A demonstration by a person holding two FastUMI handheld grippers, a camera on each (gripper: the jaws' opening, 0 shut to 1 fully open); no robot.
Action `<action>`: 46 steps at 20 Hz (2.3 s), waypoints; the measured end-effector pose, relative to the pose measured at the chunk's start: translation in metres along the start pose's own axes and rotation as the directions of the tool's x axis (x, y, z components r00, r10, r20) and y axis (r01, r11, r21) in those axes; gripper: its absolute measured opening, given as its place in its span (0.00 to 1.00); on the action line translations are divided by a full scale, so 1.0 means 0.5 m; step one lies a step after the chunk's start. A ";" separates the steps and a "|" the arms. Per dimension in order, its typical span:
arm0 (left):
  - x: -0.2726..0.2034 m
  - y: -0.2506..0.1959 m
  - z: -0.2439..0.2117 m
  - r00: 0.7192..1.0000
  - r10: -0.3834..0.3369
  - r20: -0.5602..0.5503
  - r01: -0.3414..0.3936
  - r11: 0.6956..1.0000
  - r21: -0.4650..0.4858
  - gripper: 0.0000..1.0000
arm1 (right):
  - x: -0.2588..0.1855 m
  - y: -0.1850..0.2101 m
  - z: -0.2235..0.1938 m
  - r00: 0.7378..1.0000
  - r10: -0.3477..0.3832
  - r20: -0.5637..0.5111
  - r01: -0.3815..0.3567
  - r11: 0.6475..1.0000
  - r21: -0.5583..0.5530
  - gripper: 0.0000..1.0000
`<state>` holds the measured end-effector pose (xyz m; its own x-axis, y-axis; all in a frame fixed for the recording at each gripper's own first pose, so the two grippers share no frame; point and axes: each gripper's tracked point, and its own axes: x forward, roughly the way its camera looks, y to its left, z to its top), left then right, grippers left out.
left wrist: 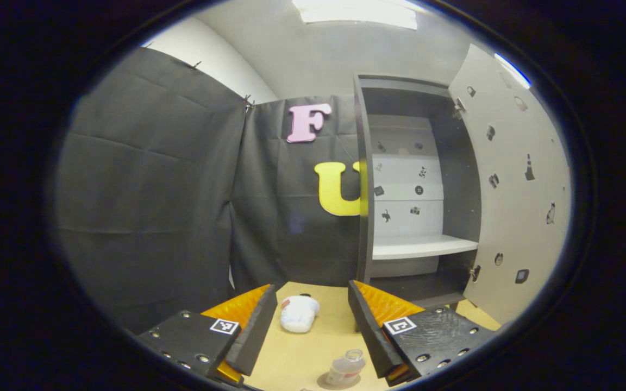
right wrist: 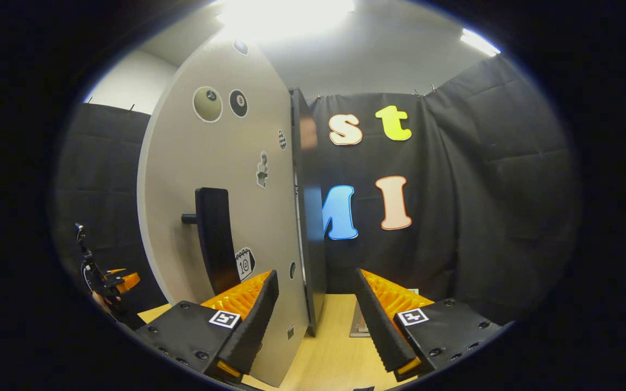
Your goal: Open the cabinet door with the right hand, grasp the bottle in the cabinet with the left hand and place it on the coaster, then close the cabinet door with the right hand.
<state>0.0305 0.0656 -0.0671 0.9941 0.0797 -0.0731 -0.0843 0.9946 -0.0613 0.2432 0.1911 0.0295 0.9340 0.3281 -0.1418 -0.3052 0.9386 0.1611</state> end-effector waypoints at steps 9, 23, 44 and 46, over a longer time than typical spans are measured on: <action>0.044 0.060 -0.009 0.999 -0.034 -0.006 0.034 0.999 -0.016 0.81 | 0.026 0.159 -0.005 0.997 0.074 -0.021 -0.075 0.993 -0.096 0.89; 0.097 0.189 -0.021 1.000 -0.018 -0.022 0.018 0.999 -0.034 0.80 | 0.154 0.295 -0.024 0.990 0.134 -0.045 -0.136 0.990 -0.033 0.89; 0.133 0.382 -0.069 0.998 0.041 -0.057 -0.042 0.999 -0.015 0.80 | 0.357 0.382 -0.106 0.997 0.029 -0.070 -0.025 0.999 0.048 0.93; 0.131 0.400 -0.075 0.997 0.051 -0.061 -0.053 0.998 -0.018 0.80 | 0.378 0.388 -0.116 0.997 0.025 -0.072 -0.021 0.998 0.059 0.96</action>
<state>0.0762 0.2673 -0.1216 0.9825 0.1266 -0.1369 -0.1378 0.9876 -0.0755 0.3497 0.4414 -0.0226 0.9102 0.3583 -0.2076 -0.3131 0.9236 0.2211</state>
